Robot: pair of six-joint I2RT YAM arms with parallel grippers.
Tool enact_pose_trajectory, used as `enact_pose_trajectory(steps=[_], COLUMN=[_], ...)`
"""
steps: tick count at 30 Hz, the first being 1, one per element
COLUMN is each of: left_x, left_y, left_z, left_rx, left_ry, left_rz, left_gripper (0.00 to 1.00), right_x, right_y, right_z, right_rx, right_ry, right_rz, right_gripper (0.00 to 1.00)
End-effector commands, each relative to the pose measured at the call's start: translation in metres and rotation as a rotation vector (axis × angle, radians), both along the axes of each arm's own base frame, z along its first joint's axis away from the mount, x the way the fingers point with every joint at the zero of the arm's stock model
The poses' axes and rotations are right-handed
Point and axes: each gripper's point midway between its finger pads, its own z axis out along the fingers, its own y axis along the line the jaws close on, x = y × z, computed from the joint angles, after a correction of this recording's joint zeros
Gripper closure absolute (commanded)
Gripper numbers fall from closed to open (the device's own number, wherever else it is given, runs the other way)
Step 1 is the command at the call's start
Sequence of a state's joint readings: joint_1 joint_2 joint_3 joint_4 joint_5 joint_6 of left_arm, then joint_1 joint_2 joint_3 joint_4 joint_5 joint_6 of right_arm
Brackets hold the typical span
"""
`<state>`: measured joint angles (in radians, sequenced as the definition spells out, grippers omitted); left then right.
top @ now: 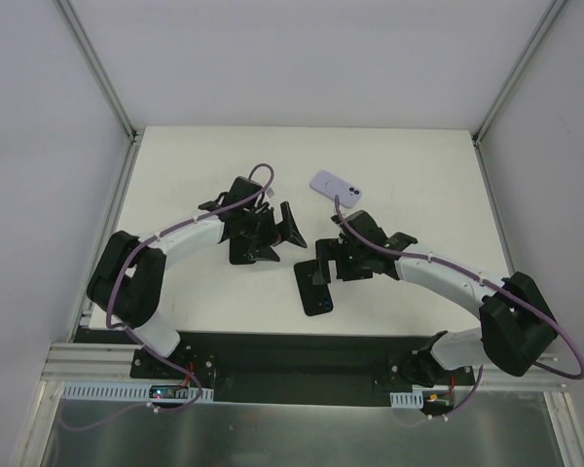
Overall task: Take the phone out of the phone case
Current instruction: Move the phone to the center of the board, then pick up the phone at the center of the board.
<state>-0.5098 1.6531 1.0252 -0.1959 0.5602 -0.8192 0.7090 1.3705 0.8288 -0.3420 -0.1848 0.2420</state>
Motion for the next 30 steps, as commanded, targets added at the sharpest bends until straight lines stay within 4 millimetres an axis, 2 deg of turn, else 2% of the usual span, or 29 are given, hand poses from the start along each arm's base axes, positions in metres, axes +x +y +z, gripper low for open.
enact_pose_trajectory(steps=[1, 3, 4, 6, 7, 8, 10, 11, 15, 17, 21, 30], left_x=[0.007, 0.001, 0.002, 0.001, 0.0, 0.001, 0.0, -0.001, -0.005, -0.006, -0.008, -0.009], left_y=[0.025, 0.039, 0.046, 0.063, 0.069, 0.077, 0.084, 0.086, 0.087, 0.088, 0.088, 0.088], left_z=[0.029, 0.026, 0.032, 0.029, 0.035, 0.032, 0.037, 0.036, 0.033, 0.028, 0.026, 0.02], left_rx=[-0.002, 0.028, 0.034, 0.051, 0.046, 0.054, 0.054, 0.058, 0.062, 0.065, 0.067, 0.078], left_ry=[-0.089, -0.08, -0.106, -0.1, -0.117, -0.112, -0.128, -0.126, -0.115, -0.097, -0.089, -0.073], left_rz=[0.077, 0.098, 0.117, 0.154, 0.169, 0.192, 0.204, 0.207, 0.202, 0.203, 0.201, 0.2], left_gripper=[0.02, 0.01, 0.01, 0.01, 0.01, 0.01, 0.01, 0.01, 0.01, 0.01, 0.01, 0.01], right_x=[0.001, -0.007, -0.005, -0.017, -0.014, -0.018, -0.022, -0.024, -0.03, -0.03, -0.032, -0.022], right_y=[0.0, 0.003, 0.005, 0.015, 0.015, 0.025, 0.032, 0.043, 0.051, 0.048, 0.042, 0.021], right_z=[0.002, -0.004, -0.003, -0.011, -0.013, -0.018, -0.023, -0.026, -0.039, -0.049, -0.058, -0.04], right_rx=[-0.089, -0.124, -0.139, -0.171, -0.205, -0.225, -0.256, -0.265, -0.348, -0.413, -0.473, -0.495], right_ry=[-0.043, -0.03, -0.041, -0.015, -0.036, -0.031, -0.016, -0.011, -0.002, -0.008, -0.008, -0.109], right_rz=[0.01, 0.021, 0.006, 0.037, 0.017, 0.04, 0.054, 0.07, 0.077, 0.07, 0.05, -0.014], right_gripper=[0.0, 0.04, 0.04, 0.04, 0.04, 0.04, 0.04, 0.04, 0.04, 0.04, 0.04, 0.04])
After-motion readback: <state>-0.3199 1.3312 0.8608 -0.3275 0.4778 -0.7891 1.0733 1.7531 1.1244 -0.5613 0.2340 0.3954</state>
